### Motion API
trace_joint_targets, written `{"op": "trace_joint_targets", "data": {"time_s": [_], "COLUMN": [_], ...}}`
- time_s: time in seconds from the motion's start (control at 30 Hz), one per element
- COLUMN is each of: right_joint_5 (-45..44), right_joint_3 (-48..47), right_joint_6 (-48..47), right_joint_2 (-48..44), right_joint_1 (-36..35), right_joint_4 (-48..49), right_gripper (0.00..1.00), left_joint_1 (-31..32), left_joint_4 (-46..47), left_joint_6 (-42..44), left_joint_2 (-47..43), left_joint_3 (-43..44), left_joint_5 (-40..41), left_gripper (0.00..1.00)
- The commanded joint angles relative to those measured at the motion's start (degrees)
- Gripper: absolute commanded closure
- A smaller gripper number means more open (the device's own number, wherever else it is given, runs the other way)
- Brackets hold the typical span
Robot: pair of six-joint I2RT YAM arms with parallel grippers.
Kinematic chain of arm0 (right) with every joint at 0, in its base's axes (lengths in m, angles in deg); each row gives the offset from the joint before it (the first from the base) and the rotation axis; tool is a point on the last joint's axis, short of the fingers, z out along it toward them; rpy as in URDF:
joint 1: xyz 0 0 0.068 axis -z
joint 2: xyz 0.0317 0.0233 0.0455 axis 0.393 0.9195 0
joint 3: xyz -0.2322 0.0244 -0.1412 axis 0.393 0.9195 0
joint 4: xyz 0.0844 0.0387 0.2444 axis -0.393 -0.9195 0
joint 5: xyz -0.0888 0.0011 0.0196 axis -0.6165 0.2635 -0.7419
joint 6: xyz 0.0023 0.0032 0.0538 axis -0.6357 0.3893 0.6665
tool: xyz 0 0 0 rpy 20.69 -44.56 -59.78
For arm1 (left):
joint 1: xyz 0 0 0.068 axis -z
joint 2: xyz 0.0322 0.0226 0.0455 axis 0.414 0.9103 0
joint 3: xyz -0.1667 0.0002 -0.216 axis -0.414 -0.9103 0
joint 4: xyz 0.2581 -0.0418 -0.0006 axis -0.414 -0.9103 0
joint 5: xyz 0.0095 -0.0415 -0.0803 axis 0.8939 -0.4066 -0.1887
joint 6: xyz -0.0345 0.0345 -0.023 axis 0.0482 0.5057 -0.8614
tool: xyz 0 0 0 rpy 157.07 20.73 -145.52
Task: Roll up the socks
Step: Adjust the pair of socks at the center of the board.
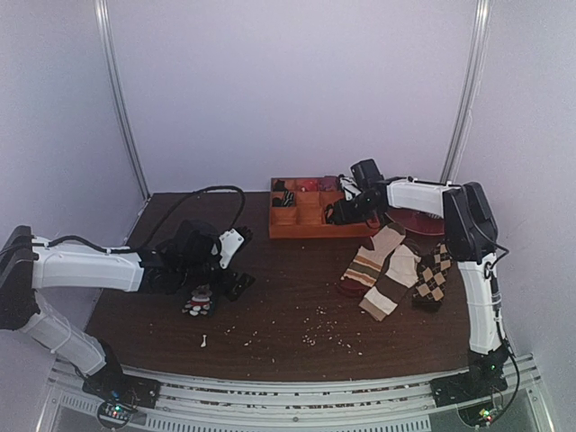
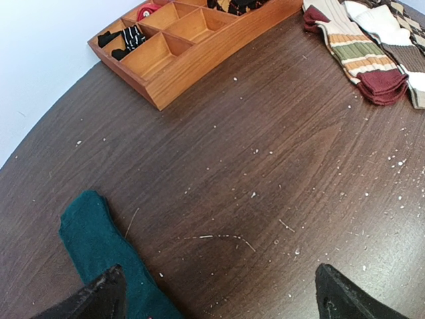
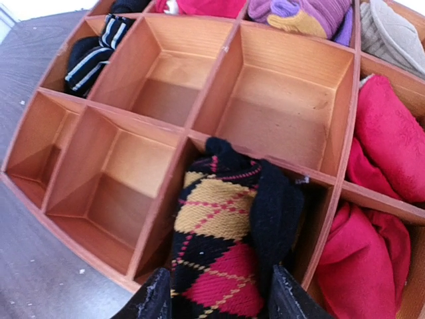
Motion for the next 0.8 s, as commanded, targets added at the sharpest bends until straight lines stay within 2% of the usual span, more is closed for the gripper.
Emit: {"op": "trace_joint_targets", "data": {"time_s": [0.0,0.13,0.27,0.47,0.6,0.77], "right_joint_5": [4.6,4.5,4.3,3.9,1.0,0.0], "right_joint_3": [-3.0,-3.2,-5.4,-5.8,-4.6,-5.3], "right_joint_6": [-0.1,0.6,0.3,-0.1,0.0,-0.4], "right_joint_2": [-2.4,-6.0,-6.3,-2.4,-0.5,1.2], "right_joint_1": [0.2,0.4,0.4,0.7,0.7,0.7], "right_joint_4": [-1.7,-0.1,-4.9,-11.4,-13.0,-13.4], "right_gripper": [0.5,0.5,0.71,0.89,0.94,0.94], "left_joint_1": [-0.4,-0.4,-0.4,-0.4,-0.4,-0.4], "left_joint_4": [0.6,0.4,0.4,0.7,0.7,0.7], "left_joint_6": [1.0,0.8,0.9,0.9,0.9,0.9], "left_joint_2": [-0.5,-0.8,-1.0,-0.6,-0.5,-0.4], "left_joint_3": [1.3,1.4,1.4,1.4,1.3,1.3], "left_joint_5": [1.1,1.0,1.1,1.0,1.0,1.1], "left_gripper": [0.02,0.02,0.02,0.02,0.02,0.02]}}
